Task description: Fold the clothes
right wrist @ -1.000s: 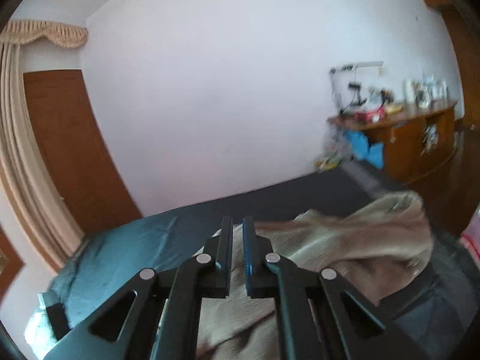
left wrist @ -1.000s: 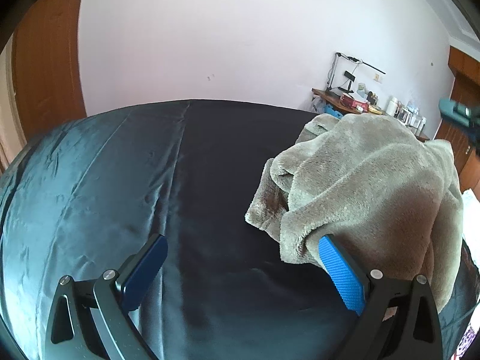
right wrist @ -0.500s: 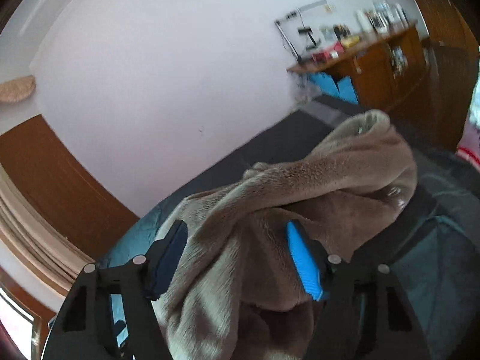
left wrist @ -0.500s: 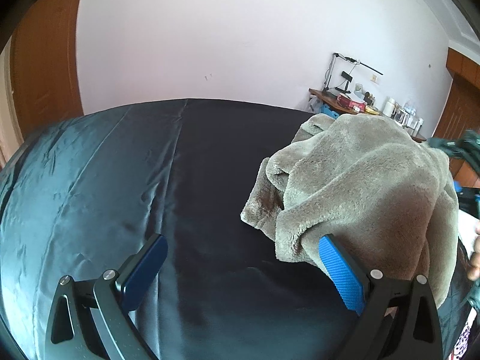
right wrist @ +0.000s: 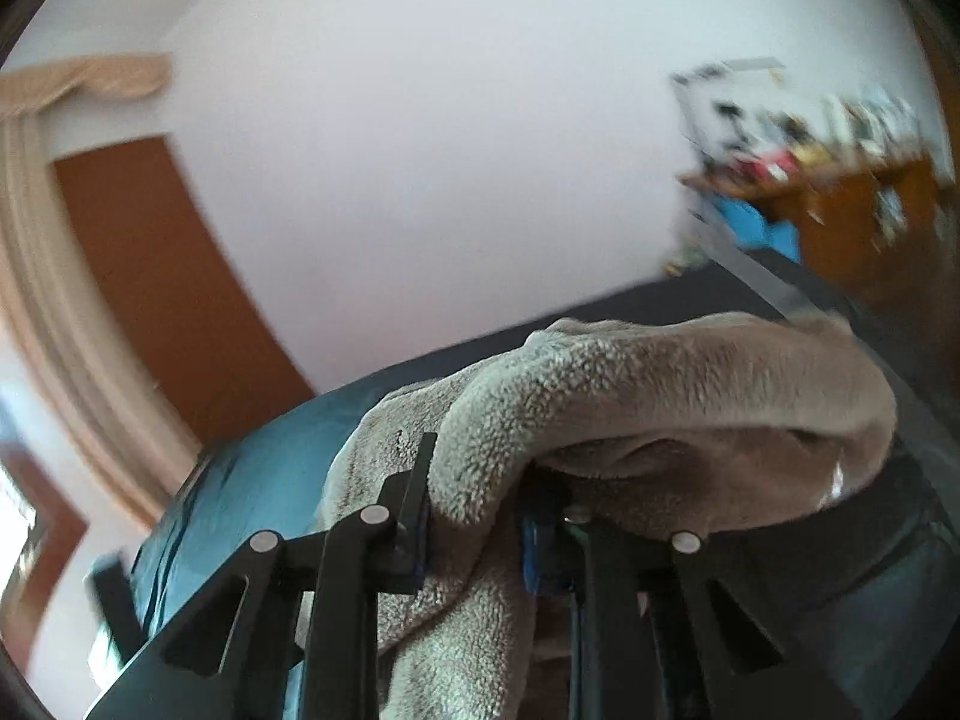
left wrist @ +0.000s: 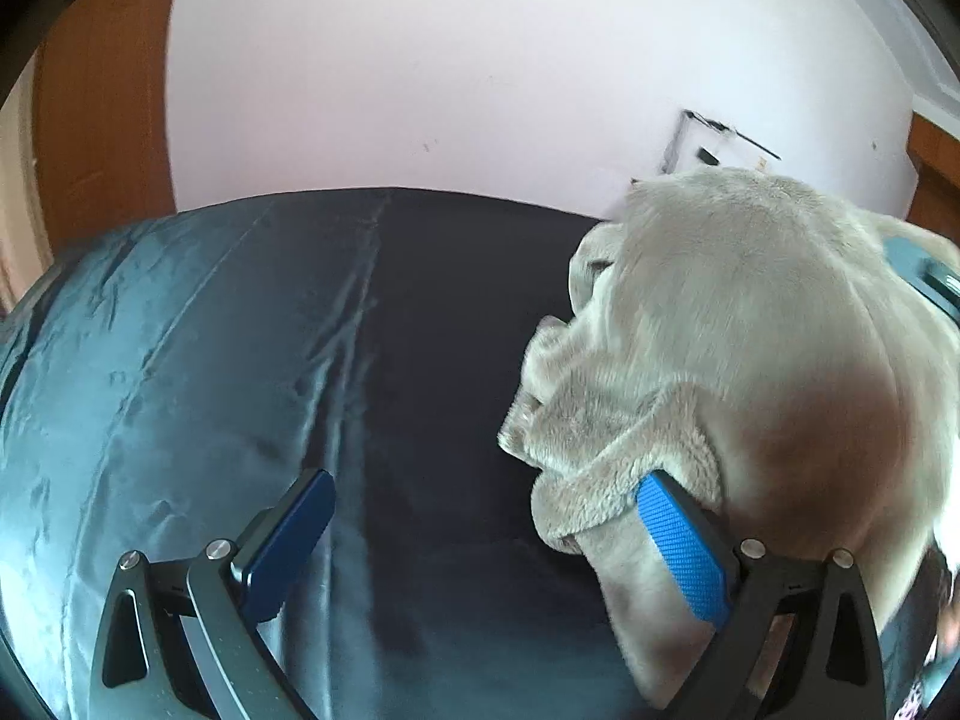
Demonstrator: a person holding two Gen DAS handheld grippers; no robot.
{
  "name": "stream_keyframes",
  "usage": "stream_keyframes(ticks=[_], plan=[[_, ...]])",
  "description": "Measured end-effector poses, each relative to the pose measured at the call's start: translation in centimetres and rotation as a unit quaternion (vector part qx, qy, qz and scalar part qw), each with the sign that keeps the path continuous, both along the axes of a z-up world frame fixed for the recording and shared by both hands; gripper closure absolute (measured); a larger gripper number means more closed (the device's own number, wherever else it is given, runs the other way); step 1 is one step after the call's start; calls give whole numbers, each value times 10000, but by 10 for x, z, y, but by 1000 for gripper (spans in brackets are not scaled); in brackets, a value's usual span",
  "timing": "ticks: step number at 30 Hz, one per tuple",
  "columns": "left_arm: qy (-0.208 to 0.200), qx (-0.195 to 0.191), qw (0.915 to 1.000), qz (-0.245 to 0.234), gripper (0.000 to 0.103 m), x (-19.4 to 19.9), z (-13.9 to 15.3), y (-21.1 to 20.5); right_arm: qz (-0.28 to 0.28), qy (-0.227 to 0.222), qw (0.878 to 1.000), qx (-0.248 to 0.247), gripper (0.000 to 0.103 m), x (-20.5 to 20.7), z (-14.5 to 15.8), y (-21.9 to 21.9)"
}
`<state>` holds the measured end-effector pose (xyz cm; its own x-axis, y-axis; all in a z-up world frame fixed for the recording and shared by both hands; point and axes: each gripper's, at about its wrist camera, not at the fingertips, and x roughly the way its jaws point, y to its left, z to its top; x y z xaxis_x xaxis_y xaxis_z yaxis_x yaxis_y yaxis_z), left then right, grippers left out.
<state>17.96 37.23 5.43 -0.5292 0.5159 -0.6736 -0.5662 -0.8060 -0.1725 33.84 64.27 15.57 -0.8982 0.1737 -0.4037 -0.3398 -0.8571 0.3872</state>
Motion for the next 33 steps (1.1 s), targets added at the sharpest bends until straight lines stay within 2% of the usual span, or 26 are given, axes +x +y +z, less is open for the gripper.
stream_keyframes(ticks=[3,8,12,15,18,21,22,25,26,29,33], plan=[[35,220,9993,309,1,-5,6,-18,661,-35,9965,500,79,-1,3,-53],[192,331,9972,646,1,-1,17,-70,1504,-253,9849,820,79,6,-16,-120],[317,548,9967,506,1,14,39,-108,2015,-575,9756,656,79,-3,-51,-148],[708,468,9958,336,1,34,60,-119,2370,-779,9671,494,79,-14,-80,-172],[1142,259,9931,0,1,53,76,-113,2506,-864,9625,577,77,-19,-95,-192],[1364,-51,9900,-368,1,64,77,-96,2521,-978,9600,730,73,-17,-101,-201],[1392,-135,9890,-474,1,66,74,-91,2523,-1004,9596,738,70,-14,-101,-202],[1377,-500,9859,-812,0,72,53,-65,2547,-1032,9585,752,50,2,-100,-201],[1385,-577,9848,-877,0,74,45,-59,2529,-1006,9590,787,46,10,-97,-200],[1399,-545,9842,-937,0,80,33,-54,2485,-855,9615,801,44,40,-85,-190],[1210,-308,9865,-1059,0,84,29,-56,2279,-408,9720,391,44,78,-59,-163]])
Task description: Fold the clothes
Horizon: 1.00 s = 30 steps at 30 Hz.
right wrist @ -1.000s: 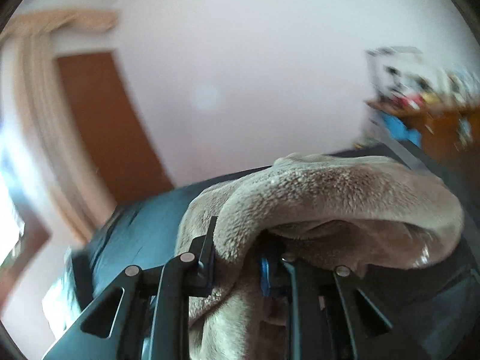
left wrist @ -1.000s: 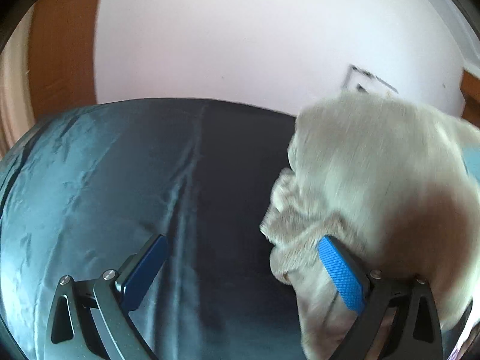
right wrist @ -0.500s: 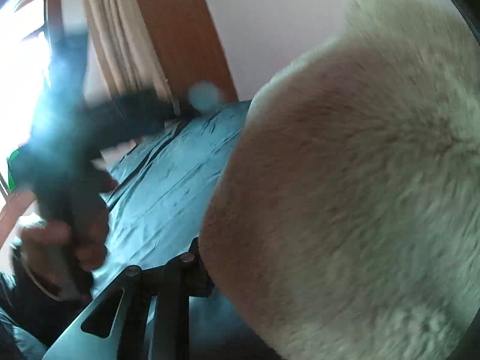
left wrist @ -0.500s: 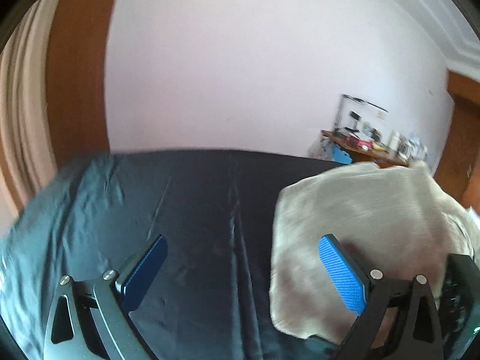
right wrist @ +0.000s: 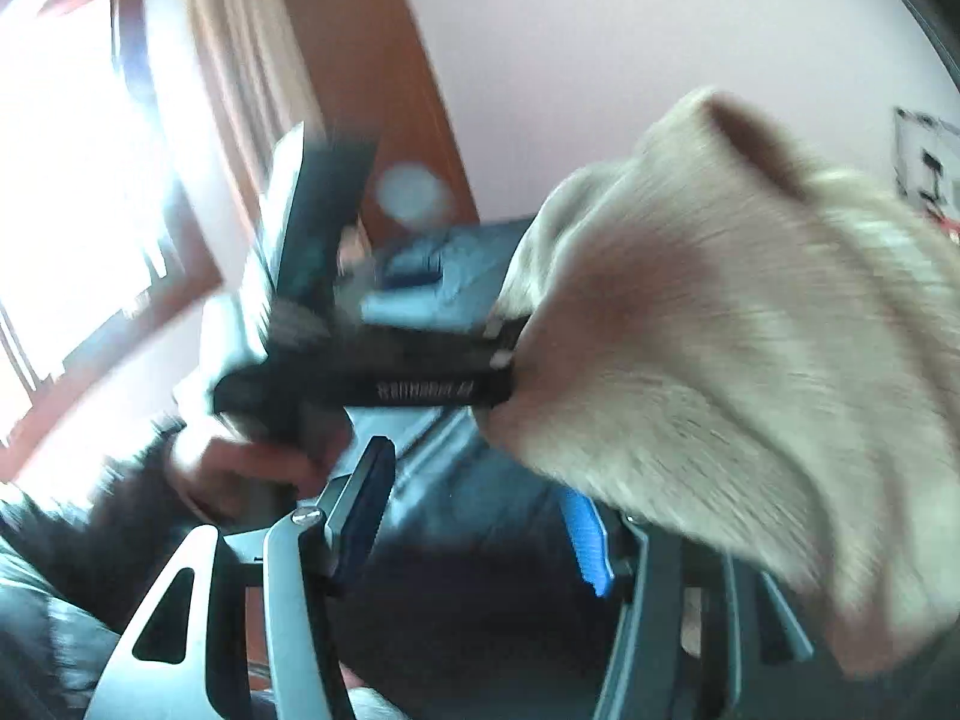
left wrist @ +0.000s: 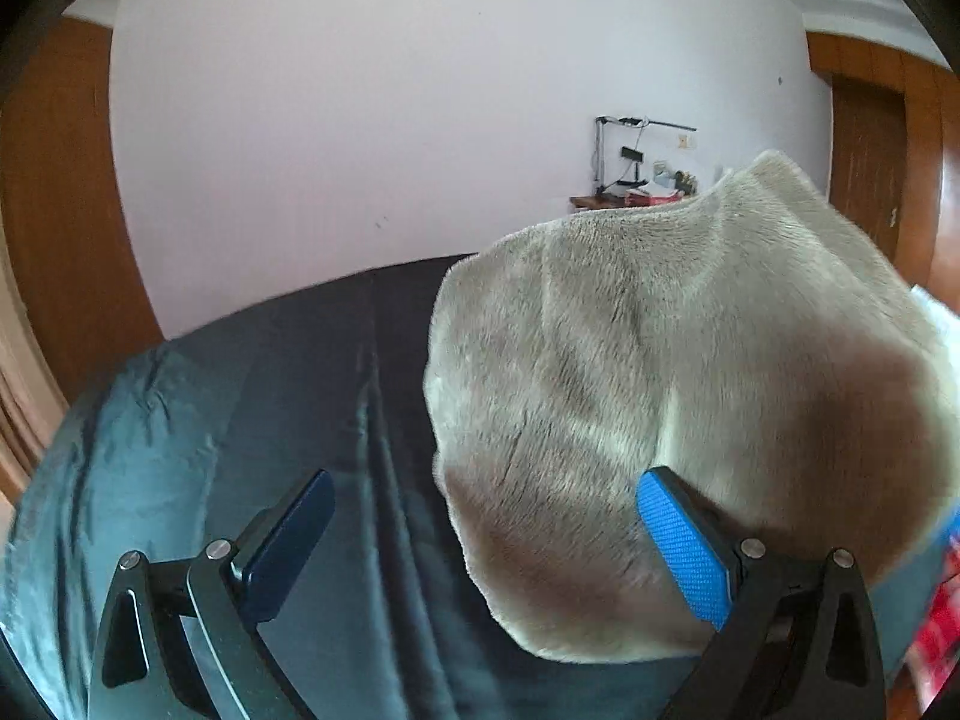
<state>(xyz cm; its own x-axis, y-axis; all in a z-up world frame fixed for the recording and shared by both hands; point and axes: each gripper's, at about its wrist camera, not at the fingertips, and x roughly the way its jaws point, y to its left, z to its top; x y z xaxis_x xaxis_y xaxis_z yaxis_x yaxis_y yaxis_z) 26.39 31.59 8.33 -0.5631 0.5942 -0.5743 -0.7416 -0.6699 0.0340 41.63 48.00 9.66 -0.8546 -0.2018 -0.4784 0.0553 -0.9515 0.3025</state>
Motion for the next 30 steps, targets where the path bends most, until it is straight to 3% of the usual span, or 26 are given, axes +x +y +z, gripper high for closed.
stream_keyframes(ticks=[3,7,9,12,14,17,20,21,23,25,27,30], plan=[[-82,74,9998,-138,0,10,-5,-4,-272,393,9982,-355,44,12,28,17],[287,-355,9988,-180,0,14,-22,2,-535,1167,9865,-1014,44,17,61,45],[271,-351,9988,-201,0,17,-24,3,-849,1426,9811,-991,44,15,73,53],[223,-301,9990,-237,0,19,-22,-2,-1404,1086,9793,-969,44,-18,75,71],[228,-301,9988,-309,0,22,-21,-7,-1619,625,9762,-1302,44,-41,61,77],[258,-287,9977,-550,0,28,-19,-21,-1644,324,9716,-1670,44,-44,33,89],[210,-252,9964,-783,1,32,-15,-25,-1656,33,9740,-1548,46,-74,21,85],[262,-257,9964,-759,1,34,-12,-26,-1671,-17,9742,-1519,49,-89,23,92],[377,-269,9965,-698,1,39,-7,-27,-1691,-24,9736,-1536,74,-97,20,105],[632,-248,9950,-728,1,45,-2,-33,-1481,109,9754,-1629,88,-99,17,107],[937,-243,9917,-848,1,53,4,-39,-1090,273,9799,-1648,90,-88,19,94],[935,-264,9845,-1458,1,57,13,-46,-498,436,9859,-1540,90,-73,20,74]])
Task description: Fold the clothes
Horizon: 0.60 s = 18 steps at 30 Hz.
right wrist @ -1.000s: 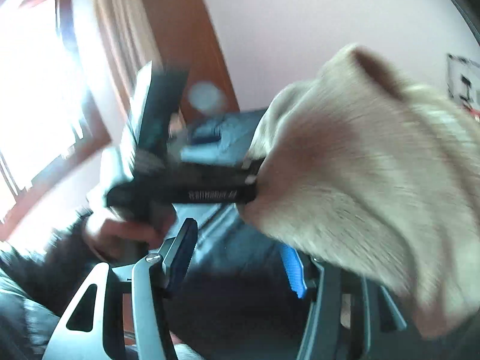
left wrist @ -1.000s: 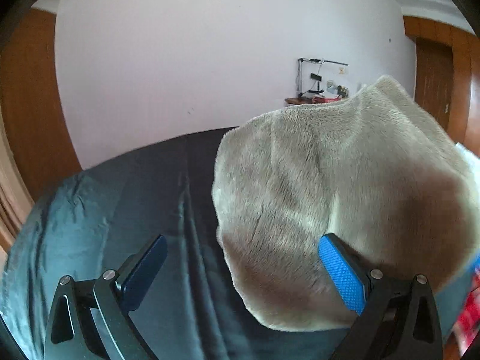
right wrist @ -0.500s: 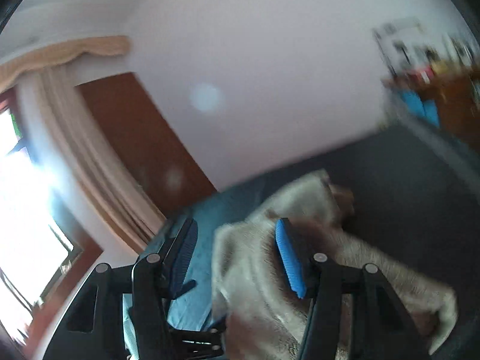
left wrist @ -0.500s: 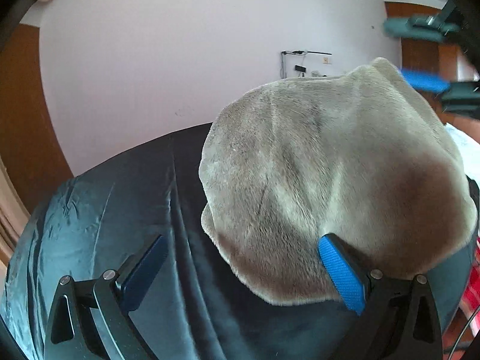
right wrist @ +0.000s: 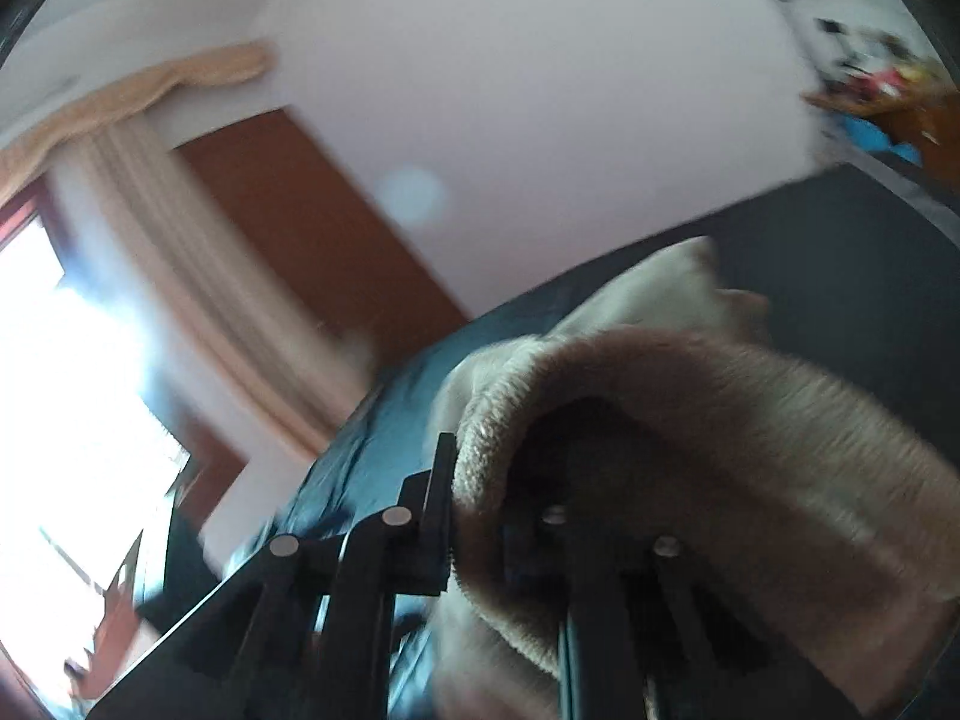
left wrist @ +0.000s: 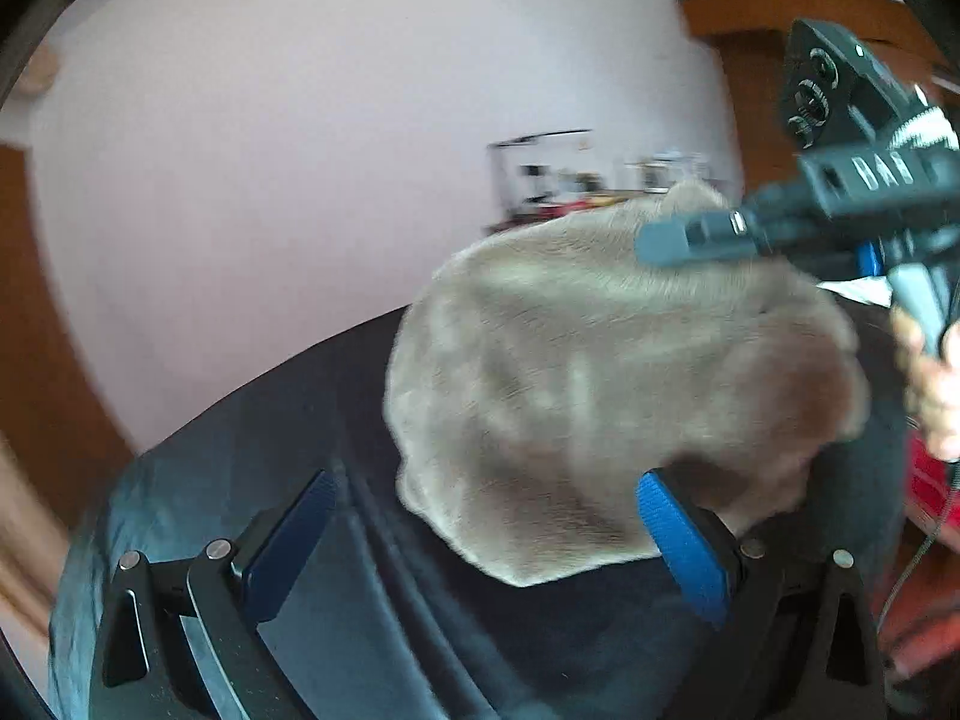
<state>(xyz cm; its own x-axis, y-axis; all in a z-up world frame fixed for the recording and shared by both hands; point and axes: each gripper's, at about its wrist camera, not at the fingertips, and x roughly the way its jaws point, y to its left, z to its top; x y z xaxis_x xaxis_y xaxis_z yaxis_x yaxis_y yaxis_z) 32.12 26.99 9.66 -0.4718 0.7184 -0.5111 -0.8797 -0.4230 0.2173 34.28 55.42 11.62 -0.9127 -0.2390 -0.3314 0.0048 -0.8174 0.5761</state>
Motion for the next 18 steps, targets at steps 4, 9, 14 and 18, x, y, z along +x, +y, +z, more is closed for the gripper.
stream_keyframes(ticks=[4,9,14,18], plan=[[245,-47,9977,-633,1,5,15,-14,872,93,9958,253,90,19,-11,-35],[1448,-252,9823,-1163,0,15,21,-23,1703,53,9841,498,90,34,-28,-71],[1971,-796,9589,-1881,0,19,15,6,2081,85,9759,659,90,45,-40,-86],[1857,-1034,9466,-2423,1,43,11,-16,2173,101,9728,797,90,55,-44,-90]])
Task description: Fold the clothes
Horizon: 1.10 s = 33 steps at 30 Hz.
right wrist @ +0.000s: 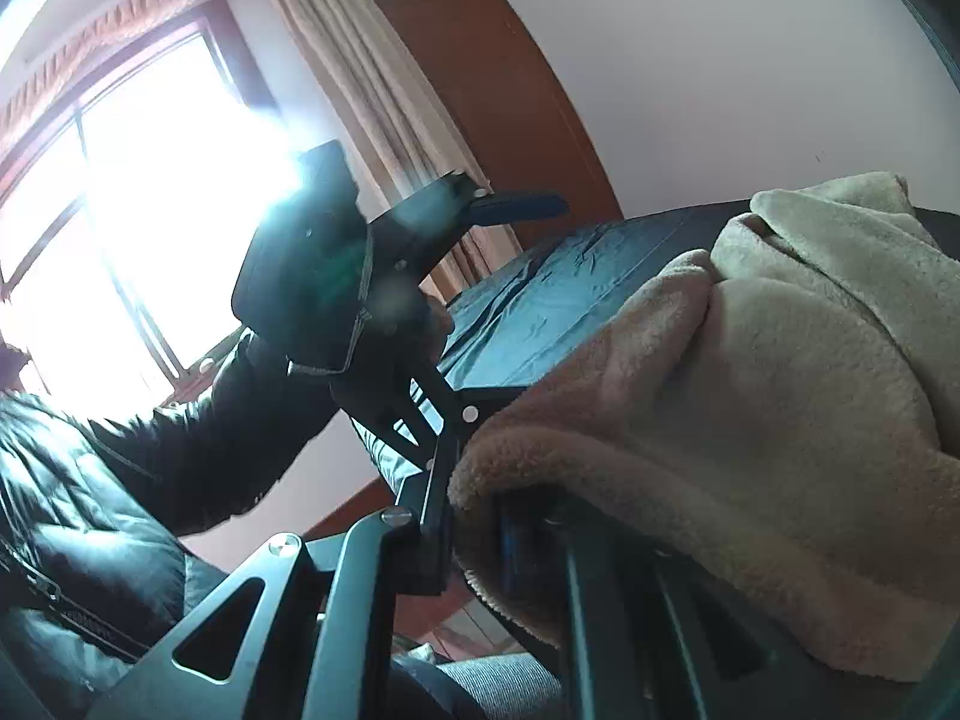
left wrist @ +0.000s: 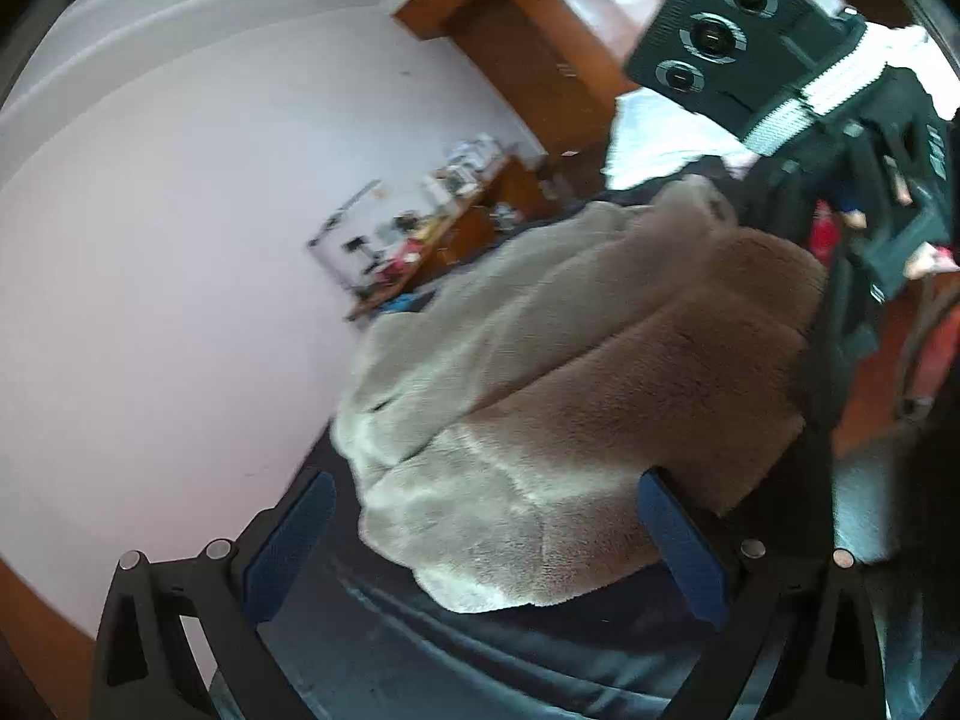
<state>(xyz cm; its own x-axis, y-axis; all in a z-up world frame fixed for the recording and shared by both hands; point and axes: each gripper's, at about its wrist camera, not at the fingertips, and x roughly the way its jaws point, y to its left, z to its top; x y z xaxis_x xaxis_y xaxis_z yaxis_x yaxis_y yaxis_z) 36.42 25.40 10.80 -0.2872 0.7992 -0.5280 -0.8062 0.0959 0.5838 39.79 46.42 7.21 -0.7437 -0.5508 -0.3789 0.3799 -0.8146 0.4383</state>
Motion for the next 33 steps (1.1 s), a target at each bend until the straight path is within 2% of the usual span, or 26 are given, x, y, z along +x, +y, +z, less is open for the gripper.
stream_keyframes(ticks=[3,6,8,10,16,19,21,23,29,32,33], plan=[[-78,-155,9998,-120,0,2,1,2,-83,25,10000,-7,90,9,11,-9],[-279,-168,9994,-119,1,2,1,1,-286,61,9995,-91,89,18,10,0],[-215,-184,9996,-89,0,2,-3,5,-377,108,9991,-149,88,35,19,6],[-66,-282,9995,-131,1,8,-12,11,-440,139,9987,-203,88,35,26,9],[351,-335,9987,-127,0,14,-26,22,-596,72,9967,-550,86,48,26,24],[420,-267,9987,-54,0,7,-25,29,-750,7,9954,-603,77,51,20,28],[477,-300,9984,-101,0,3,-24,34,-863,-36,9945,-594,67,55,16,30],[551,-394,9973,-280,0,3,-25,38,-962,-70,9936,-582,52,60,13,33],[939,-768,9894,-798,1,17,-37,57,-1117,-24,9918,-613,41,70,5,34],[934,-944,9873,-876,1,25,-44,62,-1197,-32,9908,-633,36,76,5,37],[711,-1011,9893,-776,3,23,-45,61,-1221,-32,9904,-643,35,78,4,38]])
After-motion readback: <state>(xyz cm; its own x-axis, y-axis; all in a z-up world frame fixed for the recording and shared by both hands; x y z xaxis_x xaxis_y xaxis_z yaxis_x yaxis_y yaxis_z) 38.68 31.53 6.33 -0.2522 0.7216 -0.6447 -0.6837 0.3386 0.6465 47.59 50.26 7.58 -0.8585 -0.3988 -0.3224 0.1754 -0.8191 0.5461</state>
